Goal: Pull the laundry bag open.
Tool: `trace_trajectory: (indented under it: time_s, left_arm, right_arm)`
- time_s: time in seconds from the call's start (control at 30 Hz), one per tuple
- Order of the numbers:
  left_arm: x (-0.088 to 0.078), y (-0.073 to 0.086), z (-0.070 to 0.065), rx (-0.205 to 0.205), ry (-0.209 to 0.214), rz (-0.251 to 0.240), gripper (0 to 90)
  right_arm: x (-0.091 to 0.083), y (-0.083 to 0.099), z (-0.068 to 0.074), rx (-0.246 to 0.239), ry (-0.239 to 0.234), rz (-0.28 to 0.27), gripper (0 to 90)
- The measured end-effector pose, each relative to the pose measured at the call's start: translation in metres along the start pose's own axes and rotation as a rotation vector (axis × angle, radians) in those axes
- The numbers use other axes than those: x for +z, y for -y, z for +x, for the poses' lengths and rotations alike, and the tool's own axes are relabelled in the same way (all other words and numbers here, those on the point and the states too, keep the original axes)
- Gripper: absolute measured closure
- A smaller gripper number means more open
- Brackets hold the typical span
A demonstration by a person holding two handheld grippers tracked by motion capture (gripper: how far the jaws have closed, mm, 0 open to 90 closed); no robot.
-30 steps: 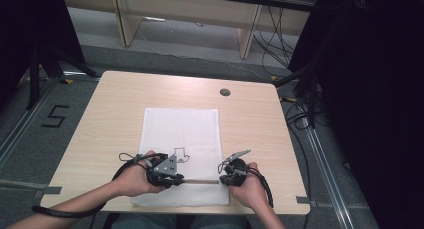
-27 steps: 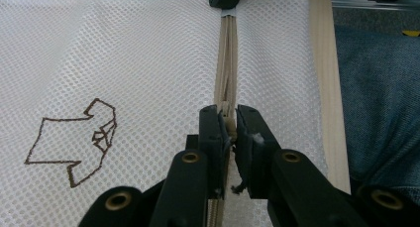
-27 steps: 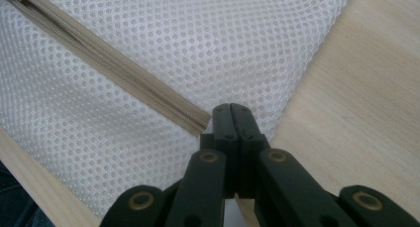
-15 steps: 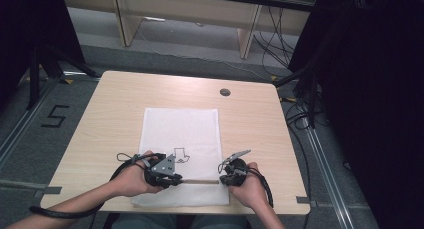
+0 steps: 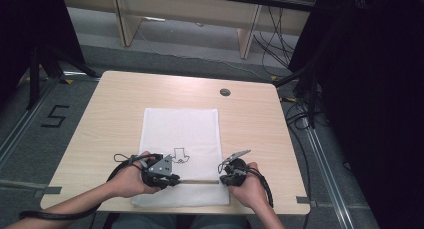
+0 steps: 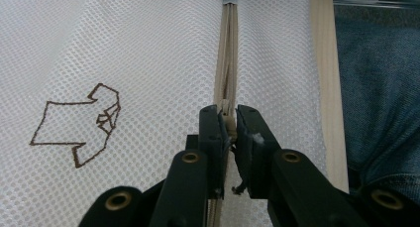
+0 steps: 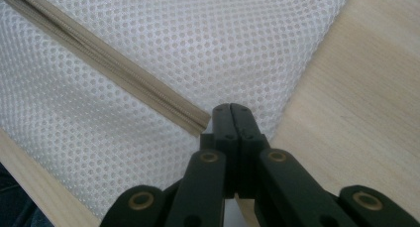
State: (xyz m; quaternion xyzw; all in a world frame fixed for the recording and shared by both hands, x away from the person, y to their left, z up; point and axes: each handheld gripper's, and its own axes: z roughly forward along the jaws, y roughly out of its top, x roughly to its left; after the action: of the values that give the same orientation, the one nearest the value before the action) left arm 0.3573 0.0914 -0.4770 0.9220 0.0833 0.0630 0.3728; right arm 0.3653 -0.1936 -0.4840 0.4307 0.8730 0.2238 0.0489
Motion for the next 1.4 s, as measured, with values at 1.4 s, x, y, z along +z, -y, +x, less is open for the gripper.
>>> trace_trajectory:
  time_s: [1.4]
  left_arm:
    - [-0.0077,0.0085,0.0003,-0.029,-0.004,0.0,81.5]
  right_arm:
    - [-0.0001,0.0001,-0.0004,0.006,0.001,-0.001,90.0]
